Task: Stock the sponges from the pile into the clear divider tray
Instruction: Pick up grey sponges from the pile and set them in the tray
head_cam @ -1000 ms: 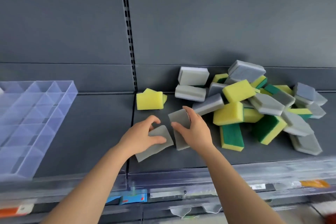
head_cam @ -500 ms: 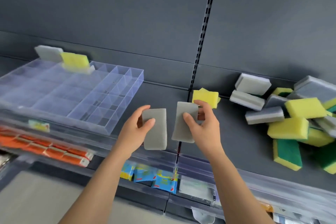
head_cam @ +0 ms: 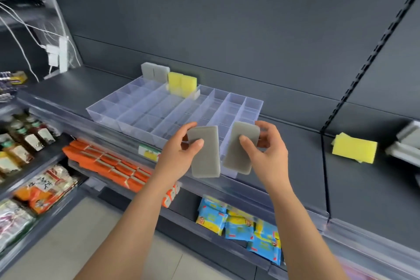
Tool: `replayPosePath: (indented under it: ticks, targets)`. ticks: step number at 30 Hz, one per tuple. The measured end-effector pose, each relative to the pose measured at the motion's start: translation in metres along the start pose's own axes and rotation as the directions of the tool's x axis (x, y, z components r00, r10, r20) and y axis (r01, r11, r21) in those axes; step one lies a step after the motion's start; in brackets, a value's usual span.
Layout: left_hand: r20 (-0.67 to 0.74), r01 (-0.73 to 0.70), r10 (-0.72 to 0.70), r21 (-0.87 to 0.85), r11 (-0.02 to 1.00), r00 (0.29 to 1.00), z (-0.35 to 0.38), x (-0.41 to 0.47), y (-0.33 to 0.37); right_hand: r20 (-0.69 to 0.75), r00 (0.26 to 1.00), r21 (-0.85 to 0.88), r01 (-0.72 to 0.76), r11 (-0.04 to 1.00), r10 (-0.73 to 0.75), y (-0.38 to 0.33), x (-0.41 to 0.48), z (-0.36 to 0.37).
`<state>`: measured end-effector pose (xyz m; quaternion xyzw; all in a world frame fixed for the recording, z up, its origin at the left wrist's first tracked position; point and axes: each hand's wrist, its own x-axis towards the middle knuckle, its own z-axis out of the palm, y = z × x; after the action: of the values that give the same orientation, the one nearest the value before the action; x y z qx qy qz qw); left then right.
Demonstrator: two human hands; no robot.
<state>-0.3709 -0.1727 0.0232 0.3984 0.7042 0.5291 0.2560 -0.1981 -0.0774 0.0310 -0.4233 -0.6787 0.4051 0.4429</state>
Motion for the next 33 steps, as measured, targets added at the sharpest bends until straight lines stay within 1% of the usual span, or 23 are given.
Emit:
replayPosePath:
  ticks: [7,13,21,25,29,33]
  targets:
    - [-0.022,-0.023,0.023,0.008,1.0,1.0,-0.069,0.041,-0.012,0.002,1.0,0.009,-0.003,1.0,0.003,-0.027,0.015,0.076]
    - [-0.009,-0.07,0.071,0.016,0.997,0.997,-0.093,0.094,-0.019,0.0,0.999,-0.006,0.032,0.999,-0.032,-0.035,0.055,0.117]
    - [0.024,-0.137,0.136,0.055,0.989,0.99,-0.082,0.182,-0.015,-0.07,0.997,-0.05,0.036,0.998,-0.04,-0.024,0.132,0.139]
    - [0.02,-0.207,0.206,0.084,0.975,0.978,-0.068,0.222,-0.012,-0.098,0.994,-0.097,0.043,0.994,-0.052,-0.019,0.165,0.14]
    - [0.018,-0.275,0.275,0.138,0.951,0.961,-0.056,0.253,-0.009,-0.127,0.99,-0.122,0.043,0.992,-0.058,-0.012,0.189,0.14]
    - [0.068,-0.326,0.319,0.211,0.921,0.945,-0.047,0.283,-0.006,-0.161,0.986,-0.143,0.02,0.99,-0.043,-0.004,0.21,0.142]
